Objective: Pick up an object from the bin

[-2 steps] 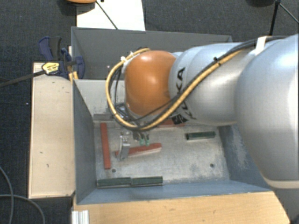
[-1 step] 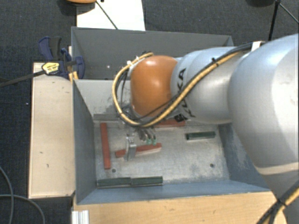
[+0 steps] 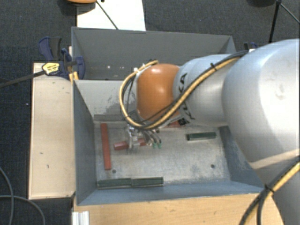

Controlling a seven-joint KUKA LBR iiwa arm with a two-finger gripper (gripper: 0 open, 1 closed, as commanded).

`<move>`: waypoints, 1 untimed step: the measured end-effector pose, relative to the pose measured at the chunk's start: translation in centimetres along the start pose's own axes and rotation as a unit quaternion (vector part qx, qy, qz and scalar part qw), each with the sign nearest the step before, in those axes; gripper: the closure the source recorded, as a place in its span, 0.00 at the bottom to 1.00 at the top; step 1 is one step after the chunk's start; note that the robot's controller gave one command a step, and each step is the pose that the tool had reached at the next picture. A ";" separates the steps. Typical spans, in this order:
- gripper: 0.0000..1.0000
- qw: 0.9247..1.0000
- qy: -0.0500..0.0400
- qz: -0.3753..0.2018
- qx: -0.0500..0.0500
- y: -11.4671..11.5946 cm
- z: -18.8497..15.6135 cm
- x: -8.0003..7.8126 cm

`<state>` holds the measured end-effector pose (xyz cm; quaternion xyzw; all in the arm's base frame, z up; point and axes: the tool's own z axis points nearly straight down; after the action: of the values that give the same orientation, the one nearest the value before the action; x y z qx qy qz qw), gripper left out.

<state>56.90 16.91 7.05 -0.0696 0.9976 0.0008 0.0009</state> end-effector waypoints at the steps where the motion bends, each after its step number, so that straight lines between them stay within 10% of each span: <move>1: 1.00 1.000 0.000 0.000 0.000 0.0 0.0 0.0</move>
Offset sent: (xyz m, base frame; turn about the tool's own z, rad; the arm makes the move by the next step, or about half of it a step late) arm 0.0054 -0.0325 0.0694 -0.0161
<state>56.90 16.90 7.05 -0.0691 0.9976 0.0006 0.0008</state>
